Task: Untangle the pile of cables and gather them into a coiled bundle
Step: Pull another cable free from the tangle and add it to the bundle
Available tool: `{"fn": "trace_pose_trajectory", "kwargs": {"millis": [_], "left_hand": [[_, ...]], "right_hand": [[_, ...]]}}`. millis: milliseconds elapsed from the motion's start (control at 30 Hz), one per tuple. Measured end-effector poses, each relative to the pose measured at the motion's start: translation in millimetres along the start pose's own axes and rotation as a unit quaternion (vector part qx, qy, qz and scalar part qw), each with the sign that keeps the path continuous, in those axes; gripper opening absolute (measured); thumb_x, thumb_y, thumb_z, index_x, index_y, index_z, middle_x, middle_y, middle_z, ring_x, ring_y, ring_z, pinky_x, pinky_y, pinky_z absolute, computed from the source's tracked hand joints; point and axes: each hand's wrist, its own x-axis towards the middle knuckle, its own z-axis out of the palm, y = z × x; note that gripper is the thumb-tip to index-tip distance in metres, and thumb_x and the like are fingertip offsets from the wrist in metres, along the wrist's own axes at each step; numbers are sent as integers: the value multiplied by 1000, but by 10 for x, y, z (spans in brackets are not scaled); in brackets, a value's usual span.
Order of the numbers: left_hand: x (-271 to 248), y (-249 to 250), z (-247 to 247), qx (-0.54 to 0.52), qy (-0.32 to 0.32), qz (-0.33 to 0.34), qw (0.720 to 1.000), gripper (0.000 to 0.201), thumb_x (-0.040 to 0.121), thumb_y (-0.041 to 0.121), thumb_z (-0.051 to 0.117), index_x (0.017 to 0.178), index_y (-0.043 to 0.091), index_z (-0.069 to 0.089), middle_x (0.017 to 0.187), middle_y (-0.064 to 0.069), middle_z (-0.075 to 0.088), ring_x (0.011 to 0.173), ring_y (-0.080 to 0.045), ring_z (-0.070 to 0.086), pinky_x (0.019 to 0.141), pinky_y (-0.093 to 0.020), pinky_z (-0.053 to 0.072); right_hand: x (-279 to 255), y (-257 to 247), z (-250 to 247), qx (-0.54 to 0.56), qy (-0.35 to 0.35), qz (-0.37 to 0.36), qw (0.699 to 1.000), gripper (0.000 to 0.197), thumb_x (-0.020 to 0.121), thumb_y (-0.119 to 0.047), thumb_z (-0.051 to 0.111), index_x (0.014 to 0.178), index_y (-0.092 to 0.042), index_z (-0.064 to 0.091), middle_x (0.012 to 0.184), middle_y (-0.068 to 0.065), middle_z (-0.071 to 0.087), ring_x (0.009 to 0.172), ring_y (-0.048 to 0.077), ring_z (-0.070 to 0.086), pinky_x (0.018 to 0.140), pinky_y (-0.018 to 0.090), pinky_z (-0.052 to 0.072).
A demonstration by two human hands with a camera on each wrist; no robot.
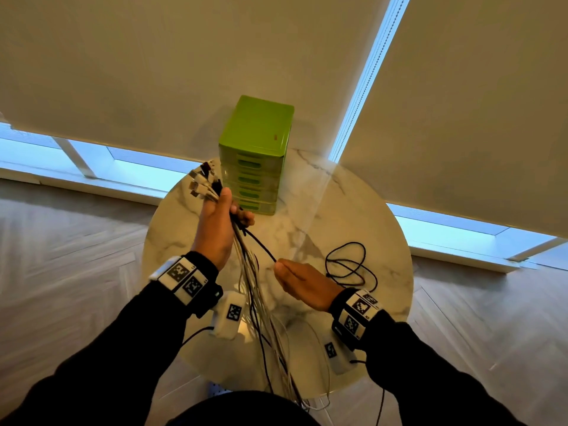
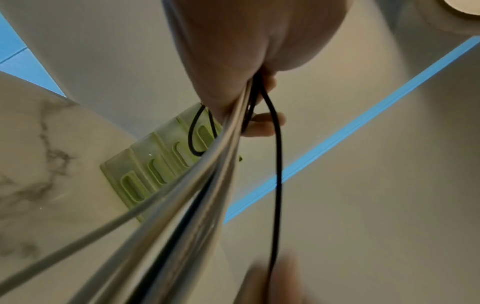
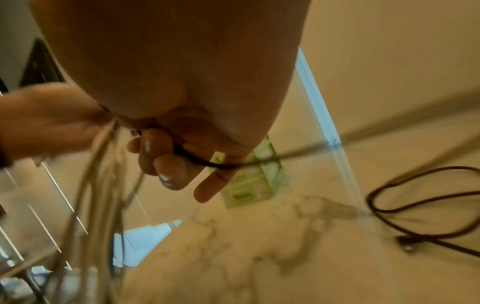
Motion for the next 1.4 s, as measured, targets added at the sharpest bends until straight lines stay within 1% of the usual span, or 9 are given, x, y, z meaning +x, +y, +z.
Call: {"fn": "trace_pose_trajectory", "kwargs": {"millis": [200, 367, 467, 633, 733, 900, 1067, 1167, 1400], "left_hand": [[100, 285, -157, 7, 4, 42, 999, 31, 109, 28, 39, 79, 22, 40, 61, 11, 36, 49, -8, 30, 50, -28, 30], [-145, 175, -103, 213, -114, 109, 964, 13, 106, 38, 44, 98, 34, 53, 71, -5, 36, 61, -17, 42, 61, -38, 36], [-306, 7, -7, 296, -141, 112, 938, 12, 106, 40, 44, 110, 29, 49, 94, -18, 47, 91, -40, 53, 80, -50, 47], [-319, -13, 136, 255, -124, 58, 957, 37, 100, 59, 42, 110, 25, 52, 62, 4, 41, 60, -8, 43, 71, -39, 38], [-280, 73, 152, 193, -133, 42, 971, 27, 101, 51, 49, 90, 29, 60, 70, -3, 45, 68, -14, 51, 68, -40, 44], [-114, 70, 34, 176, -37, 35, 983, 29, 102, 39, 46, 97, 11, 51, 63, 1, 54, 58, -15, 52, 70, -40, 44], [27, 189, -143, 126, 65, 47, 989, 21, 106, 31, 42, 116, 13, 50, 96, -11, 63, 88, -27, 68, 86, -44, 56], [79, 333, -204, 20, 93, 63, 994, 14, 108, 16, 38, 94, 17, 43, 82, -2, 49, 59, -14, 64, 62, -32, 58], [-94, 183, -92, 131, -42, 101, 985, 17, 107, 17, 43, 92, 23, 47, 71, -1, 40, 55, -10, 38, 57, -32, 32]], "right_hand": [[-271, 700, -35, -60, -44, 113, 991, 44, 105, -52, 32, 77, -22, 46, 62, -1, 53, 53, 14, 48, 67, 34, 46], [-12, 645, -321, -68, 146, 158, 974, 37, 104, -50, 39, 76, -28, 48, 63, -6, 52, 52, 16, 52, 59, 38, 49], [260, 273, -441, -74, 242, 115, 961, 34, 104, -50, 41, 82, -27, 53, 67, -4, 55, 66, 23, 55, 69, 40, 49], [375, -509, -269, -55, 192, -41, 979, 21, 107, -41, 37, 95, -36, 53, 78, -8, 59, 70, 12, 57, 71, 33, 47], [357, -619, -154, -50, 129, -90, 986, 27, 109, -37, 33, 122, -23, 51, 94, -10, 64, 76, 2, 59, 74, 23, 49], [232, -350, -27, -69, 37, -67, 995, 27, 106, -49, 29, 93, -30, 43, 81, 8, 60, 74, 25, 60, 77, 52, 53], [-30, 110, -83, -64, -7, 5, 998, 34, 107, -47, 31, 79, -34, 45, 67, -11, 52, 59, 4, 50, 67, 31, 47], [-176, 434, -107, -37, -23, 73, 996, 41, 104, -53, 33, 74, -29, 47, 65, -6, 54, 61, 13, 54, 75, 37, 49], [208, 459, -415, -152, 164, 135, 965, 35, 104, -47, 44, 76, -26, 47, 63, -5, 50, 62, 22, 57, 65, 37, 47]]}}
